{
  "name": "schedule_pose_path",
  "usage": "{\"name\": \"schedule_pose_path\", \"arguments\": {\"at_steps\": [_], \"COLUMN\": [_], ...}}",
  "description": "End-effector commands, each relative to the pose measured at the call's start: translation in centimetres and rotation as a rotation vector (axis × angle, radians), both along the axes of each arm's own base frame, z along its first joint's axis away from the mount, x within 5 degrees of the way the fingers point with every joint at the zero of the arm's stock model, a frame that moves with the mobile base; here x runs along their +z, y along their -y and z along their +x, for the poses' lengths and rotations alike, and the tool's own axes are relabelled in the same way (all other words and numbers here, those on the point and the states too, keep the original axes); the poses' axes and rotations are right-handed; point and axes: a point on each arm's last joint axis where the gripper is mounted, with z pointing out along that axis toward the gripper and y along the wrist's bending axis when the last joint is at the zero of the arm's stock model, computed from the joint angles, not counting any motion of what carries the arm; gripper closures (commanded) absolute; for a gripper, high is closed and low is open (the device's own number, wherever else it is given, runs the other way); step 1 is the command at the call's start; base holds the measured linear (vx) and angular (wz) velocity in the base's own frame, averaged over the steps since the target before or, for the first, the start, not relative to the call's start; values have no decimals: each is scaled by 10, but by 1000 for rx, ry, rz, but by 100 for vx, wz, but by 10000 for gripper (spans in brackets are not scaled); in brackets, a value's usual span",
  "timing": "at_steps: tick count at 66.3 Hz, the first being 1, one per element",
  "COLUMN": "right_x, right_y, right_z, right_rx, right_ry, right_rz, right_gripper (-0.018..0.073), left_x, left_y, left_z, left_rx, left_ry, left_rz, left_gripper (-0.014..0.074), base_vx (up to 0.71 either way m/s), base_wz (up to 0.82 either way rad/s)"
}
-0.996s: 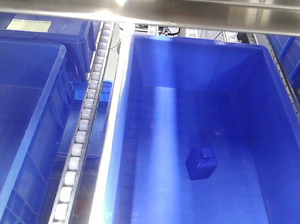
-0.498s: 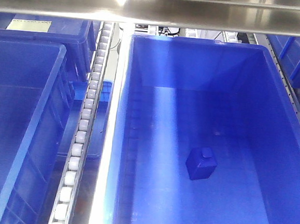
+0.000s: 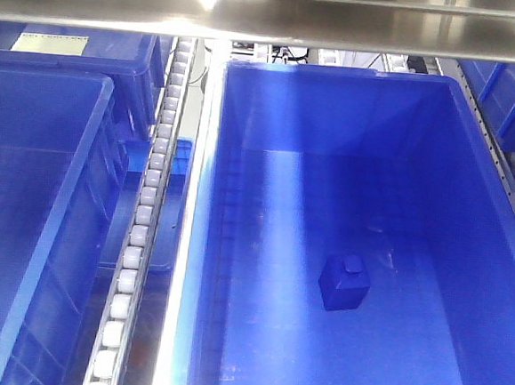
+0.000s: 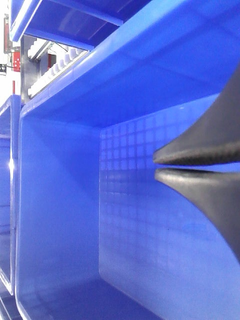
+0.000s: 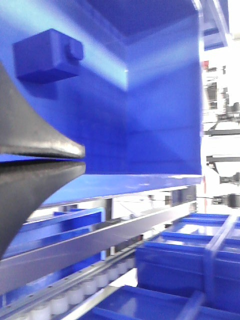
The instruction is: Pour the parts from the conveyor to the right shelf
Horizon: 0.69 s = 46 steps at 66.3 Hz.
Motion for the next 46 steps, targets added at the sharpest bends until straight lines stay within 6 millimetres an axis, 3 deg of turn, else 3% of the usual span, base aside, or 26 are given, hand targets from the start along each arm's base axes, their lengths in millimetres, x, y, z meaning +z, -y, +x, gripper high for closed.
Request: {"name": "schedule_pose_path", "arguments": {"at_steps": [1, 16, 46], "right_x": [5, 13, 10], "right_y": [0, 1, 1], "right_z": [0, -1, -1], "right_rx": [-5, -10, -8], "right_ry": [82, 174, 139], "right_rz": [-9, -4, -6], "right_gripper": [567, 567, 567], "left_x": [13, 13, 13], "left_y": [0, 0, 0], "left_z": [-1, -1, -1], "left_rx": [-6, -6, -6], "left_ry": [92, 92, 92], "left_rz": [-16, -16, -16], "left_gripper": [603, 603, 603], "base_vx": [0, 0, 0], "base_wz": [0, 0, 0]}}
